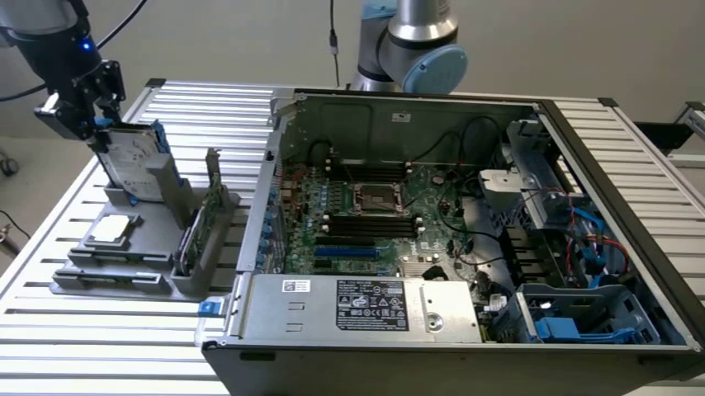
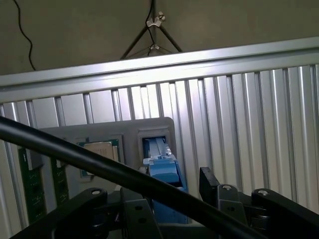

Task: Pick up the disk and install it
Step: 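Pick up the disk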

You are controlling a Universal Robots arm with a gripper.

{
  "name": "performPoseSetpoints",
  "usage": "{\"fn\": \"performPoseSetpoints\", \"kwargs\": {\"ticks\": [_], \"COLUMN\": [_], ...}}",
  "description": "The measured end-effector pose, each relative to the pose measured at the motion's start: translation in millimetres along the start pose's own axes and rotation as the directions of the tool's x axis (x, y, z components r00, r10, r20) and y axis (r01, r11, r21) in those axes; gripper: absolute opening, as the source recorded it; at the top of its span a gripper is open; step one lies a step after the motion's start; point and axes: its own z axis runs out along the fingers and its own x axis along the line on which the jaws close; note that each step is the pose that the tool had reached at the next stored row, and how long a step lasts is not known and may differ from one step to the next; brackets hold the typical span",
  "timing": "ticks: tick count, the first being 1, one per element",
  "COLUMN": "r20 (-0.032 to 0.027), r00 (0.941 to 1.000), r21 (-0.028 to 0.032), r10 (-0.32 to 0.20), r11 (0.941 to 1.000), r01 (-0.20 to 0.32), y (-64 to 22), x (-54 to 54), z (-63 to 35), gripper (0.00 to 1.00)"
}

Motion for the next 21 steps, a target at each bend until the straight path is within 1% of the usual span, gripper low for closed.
{"fn": "performPoseSetpoints", "kwargs": {"ticks": [2, 12, 17, 21], "r20": [0.0012, 0.0011, -0.0038, -0.0072], "r00": [1.0, 1.0, 0.9999, 0.9997], "r21": [0.0, -0.0002, 0.0002, 0.0003], "r10": [0.0, -0.003, -0.014, -0.022], "r11": [1.0, 1.0, 0.9999, 0.9998], "r01": [0.0, 0.003, 0.014, 0.022], "y": [-0.3, -0.4, 0.0, 0.0], "x": [0.0, -0.7, -3.4, -3.6], "z": [0.1, 0.0, 0.1, 0.1], "gripper": [0.54, 0.54, 0.54, 0.54]}}
